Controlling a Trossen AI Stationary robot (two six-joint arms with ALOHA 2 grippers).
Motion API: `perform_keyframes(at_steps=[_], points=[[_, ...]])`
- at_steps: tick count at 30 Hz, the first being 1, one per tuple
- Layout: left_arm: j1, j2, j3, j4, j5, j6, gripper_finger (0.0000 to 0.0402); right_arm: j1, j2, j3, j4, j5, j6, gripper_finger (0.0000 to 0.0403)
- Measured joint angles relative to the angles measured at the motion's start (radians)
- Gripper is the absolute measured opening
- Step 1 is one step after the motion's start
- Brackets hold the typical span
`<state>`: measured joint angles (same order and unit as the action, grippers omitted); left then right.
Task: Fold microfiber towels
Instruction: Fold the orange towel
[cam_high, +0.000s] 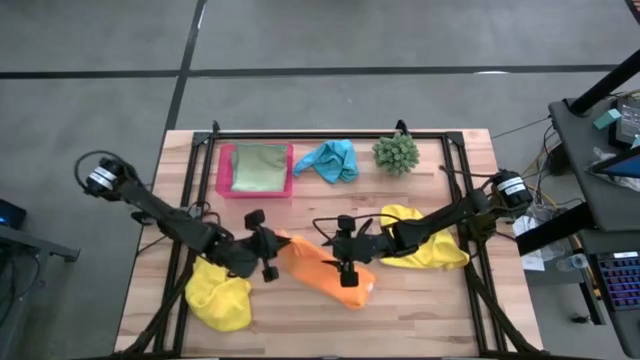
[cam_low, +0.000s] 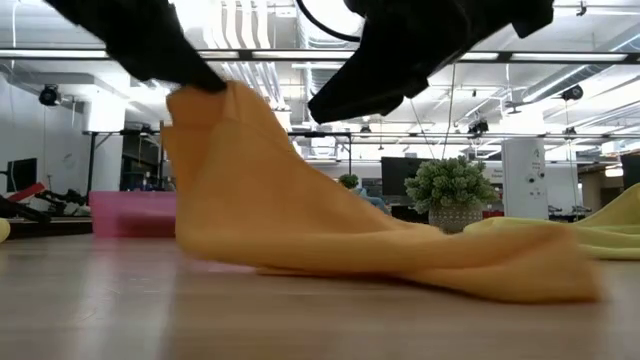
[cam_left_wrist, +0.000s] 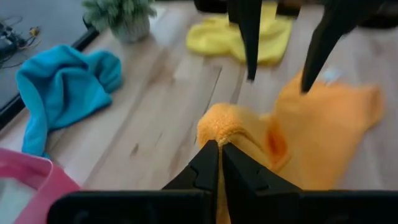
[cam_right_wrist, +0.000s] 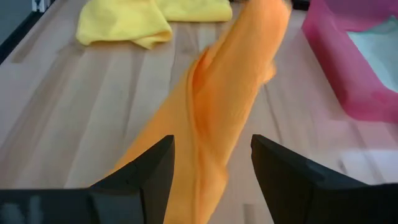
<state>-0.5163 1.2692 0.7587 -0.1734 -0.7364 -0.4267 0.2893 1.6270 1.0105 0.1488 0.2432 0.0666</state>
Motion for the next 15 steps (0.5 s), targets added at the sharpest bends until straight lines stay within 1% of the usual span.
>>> perform_keyframes(at_steps=[3,6,9,15], points=[[0.000,-0.036,-0.014,0.012,-0.004,0.004,0.0000,-0.002,0.000,0.008,-0.031,-0.003,0.000,0.0203],[0.000,-0.040,-0.038,0.033,-0.008,0.022,0.0000,-0.002,0.000,0.005,-0.036,-0.004,0.008,0.0203],[0.000,-0.027,-0.045,0.040,-0.030,0.017,0.0000,-0.002,0.000,0.001,-0.038,-0.003,0.011,0.0203],[0.000,0.007,-0.045,0.069,-0.031,0.020,0.0000,0.000,0.001,0.000,-0.040,0.038,0.003,0.0203]])
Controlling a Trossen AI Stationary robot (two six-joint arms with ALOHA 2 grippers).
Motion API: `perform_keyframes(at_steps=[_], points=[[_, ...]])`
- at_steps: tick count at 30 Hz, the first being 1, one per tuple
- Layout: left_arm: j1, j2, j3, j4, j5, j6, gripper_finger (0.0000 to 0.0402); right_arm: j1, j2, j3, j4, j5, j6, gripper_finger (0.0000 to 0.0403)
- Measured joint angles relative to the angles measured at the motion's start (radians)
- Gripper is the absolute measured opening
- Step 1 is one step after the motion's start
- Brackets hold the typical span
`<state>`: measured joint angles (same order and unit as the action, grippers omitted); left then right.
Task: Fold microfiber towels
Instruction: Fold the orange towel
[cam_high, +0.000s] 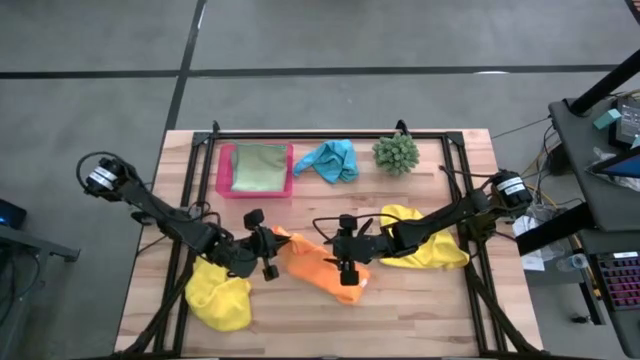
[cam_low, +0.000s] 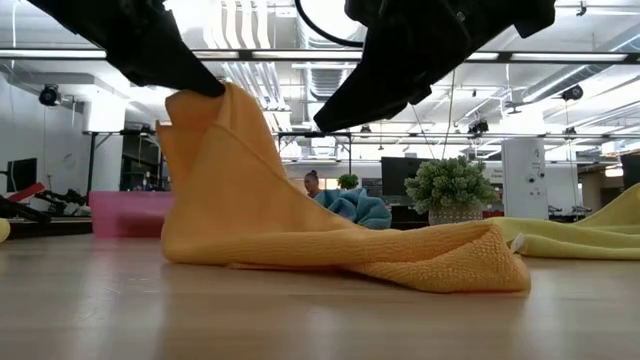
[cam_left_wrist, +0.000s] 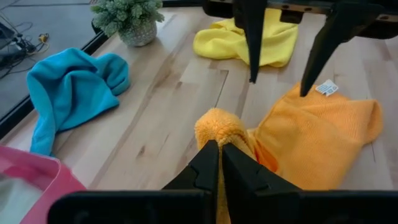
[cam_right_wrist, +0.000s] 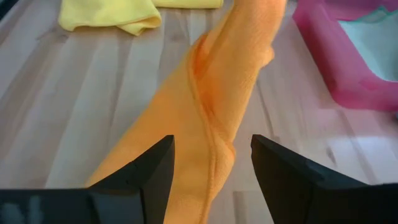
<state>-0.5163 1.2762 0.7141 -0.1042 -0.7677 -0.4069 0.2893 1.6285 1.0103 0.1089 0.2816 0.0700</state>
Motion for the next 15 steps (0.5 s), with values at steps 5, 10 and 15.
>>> perform_keyframes(at_steps=[5,10,15], points=[[0.002,0.035,0.000,0.018,0.000,0.021,0.0000,-0.001,-0.001,0.000,0.001,0.019,-0.001,0.0203],[0.009,0.061,0.000,0.024,0.000,0.030,0.0000,-0.002,-0.001,-0.001,0.006,0.156,0.015,0.0203],[0.030,0.064,0.014,0.054,-0.001,0.083,0.0000,-0.011,0.009,-0.001,0.107,0.231,0.000,0.0203]])
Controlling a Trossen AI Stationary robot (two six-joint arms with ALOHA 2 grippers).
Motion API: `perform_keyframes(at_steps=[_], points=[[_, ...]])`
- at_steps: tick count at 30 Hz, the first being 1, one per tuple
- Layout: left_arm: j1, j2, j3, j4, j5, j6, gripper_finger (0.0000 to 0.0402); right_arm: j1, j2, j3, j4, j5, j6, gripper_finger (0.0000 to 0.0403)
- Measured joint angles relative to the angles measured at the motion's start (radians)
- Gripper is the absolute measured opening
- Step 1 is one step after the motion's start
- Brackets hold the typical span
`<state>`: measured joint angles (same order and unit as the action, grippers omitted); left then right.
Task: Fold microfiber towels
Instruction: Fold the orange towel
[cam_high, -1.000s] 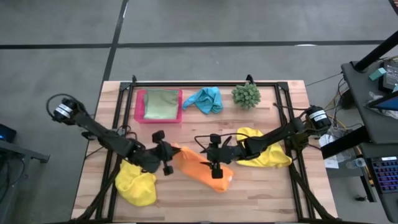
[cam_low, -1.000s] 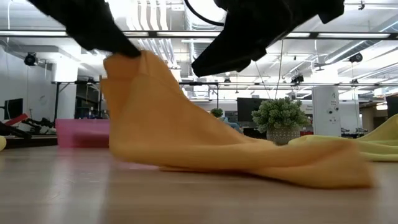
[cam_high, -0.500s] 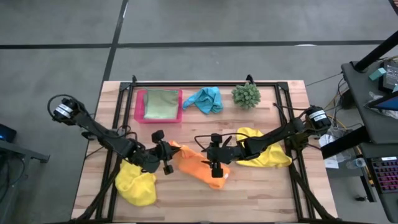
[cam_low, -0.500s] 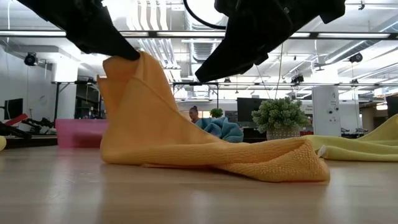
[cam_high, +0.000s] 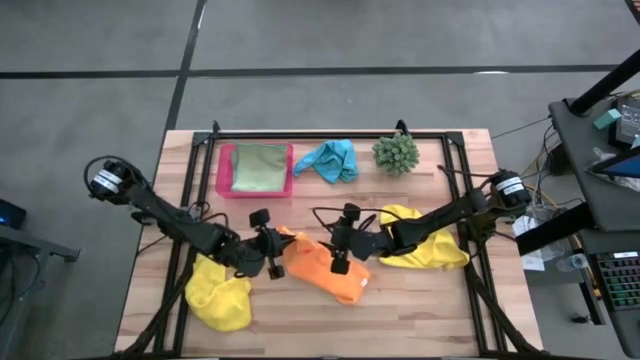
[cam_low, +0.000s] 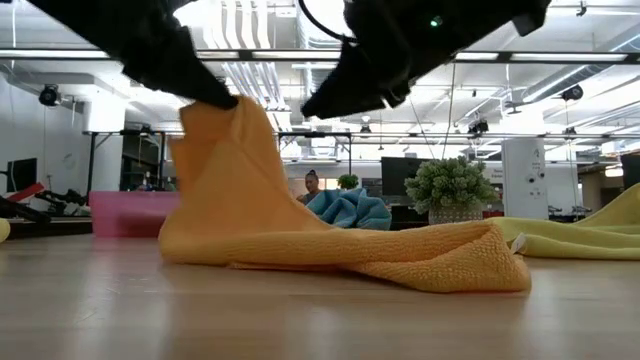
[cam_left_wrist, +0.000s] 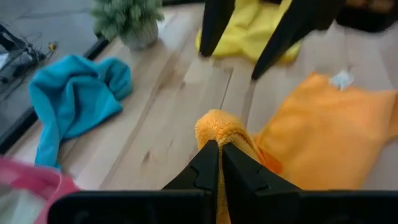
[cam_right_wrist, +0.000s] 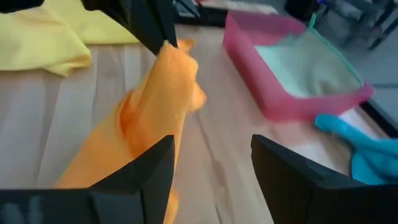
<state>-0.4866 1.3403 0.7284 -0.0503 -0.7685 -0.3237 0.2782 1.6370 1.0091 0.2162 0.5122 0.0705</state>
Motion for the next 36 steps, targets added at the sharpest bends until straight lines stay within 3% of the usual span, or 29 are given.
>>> perform_keyframes(at_steps=[5,9,13,16,19,21,23,31,36], points=[[0.003,0.000,0.000,0.159,0.000,0.178,0.0000,-0.009,0.022,-0.002,0.136,-0.094,-0.059,0.0203],[0.003,0.001,0.000,0.317,0.006,0.380,0.0000,-0.013,0.033,-0.001,0.165,-0.095,-0.098,0.0203],[0.003,0.000,0.000,0.392,0.015,0.476,0.0000,-0.014,0.034,-0.001,0.165,-0.094,-0.119,0.0195],[0.003,0.000,0.000,0.391,0.016,0.478,0.0000,-0.012,0.032,-0.001,0.175,-0.095,-0.156,0.0156],[0.003,0.000,0.000,0.389,0.016,0.450,0.0005,-0.011,0.021,-0.001,0.188,-0.134,-0.172,0.0083],[0.003,0.000,-0.001,0.379,0.017,0.435,0.0020,-0.011,0.011,-0.001,0.191,-0.166,-0.194,0.0031],[0.002,0.000,-0.002,0.376,0.018,0.435,0.0045,-0.006,-0.003,-0.001,0.180,-0.180,-0.200,0.0018],[-0.005,-0.104,0.000,0.374,0.018,0.550,0.0167,0.006,-0.148,-0.001,0.074,-0.181,-0.294,0.0009],[-0.004,-0.221,0.002,0.381,0.018,0.595,0.0196,0.004,-0.291,-0.001,0.051,-0.240,-0.356,0.0009]])
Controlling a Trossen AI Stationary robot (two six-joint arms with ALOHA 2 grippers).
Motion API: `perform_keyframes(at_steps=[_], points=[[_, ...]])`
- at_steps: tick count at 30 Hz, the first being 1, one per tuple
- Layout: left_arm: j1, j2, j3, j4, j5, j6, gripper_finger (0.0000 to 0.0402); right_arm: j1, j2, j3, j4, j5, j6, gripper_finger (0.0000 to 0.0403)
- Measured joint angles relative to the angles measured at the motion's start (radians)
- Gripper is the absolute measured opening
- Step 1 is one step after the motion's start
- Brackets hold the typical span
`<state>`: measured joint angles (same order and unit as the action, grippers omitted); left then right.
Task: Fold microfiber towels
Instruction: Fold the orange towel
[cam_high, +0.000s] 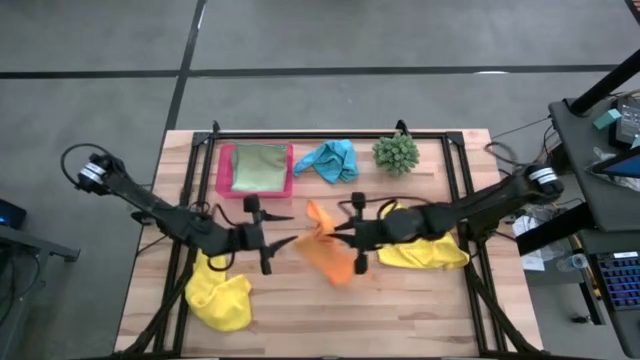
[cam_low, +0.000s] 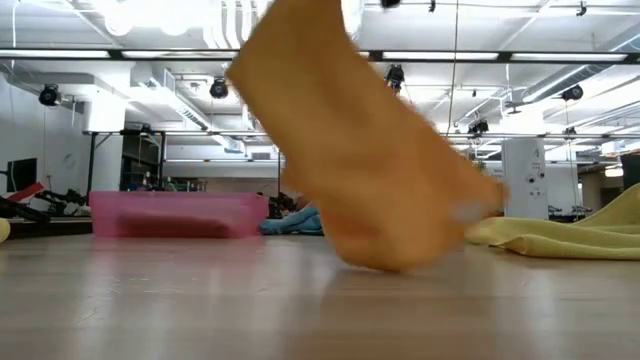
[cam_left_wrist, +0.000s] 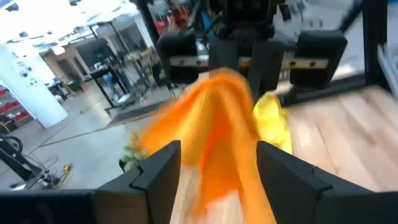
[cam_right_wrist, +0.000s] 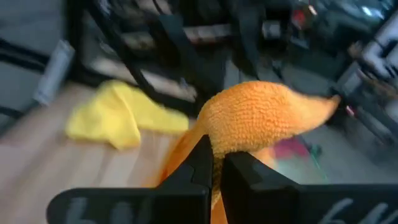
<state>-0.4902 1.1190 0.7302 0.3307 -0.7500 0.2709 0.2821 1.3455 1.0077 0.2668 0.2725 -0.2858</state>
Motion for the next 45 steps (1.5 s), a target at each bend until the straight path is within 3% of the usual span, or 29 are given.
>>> perform_keyframes(at_steps=[5,13,19,39,42,45], points=[[0.006,-0.019,-0.018,0.043,0.042,-0.035,0.0198,-0.009,-0.123,0.000,-0.002,-0.244,-0.012,0.0009],[0.005,0.122,-0.030,0.063,0.059,-0.143,0.0199,-0.010,-0.152,-0.015,-0.100,-0.246,0.080,0.0009],[0.006,0.214,-0.018,0.073,0.059,-0.154,0.0199,-0.010,-0.112,-0.020,-0.106,-0.079,0.111,0.0009],[0.030,0.254,-0.016,0.113,0.059,-0.188,0.0193,-0.013,0.000,-0.023,0.023,-0.087,0.032,0.0008],[0.033,0.254,-0.017,0.108,0.058,-0.213,0.0182,-0.014,0.000,-0.023,0.071,-0.003,0.066,0.0008],[0.025,0.235,-0.016,0.097,0.036,-0.232,0.0175,-0.014,0.000,-0.023,0.084,0.184,0.077,0.0008]])
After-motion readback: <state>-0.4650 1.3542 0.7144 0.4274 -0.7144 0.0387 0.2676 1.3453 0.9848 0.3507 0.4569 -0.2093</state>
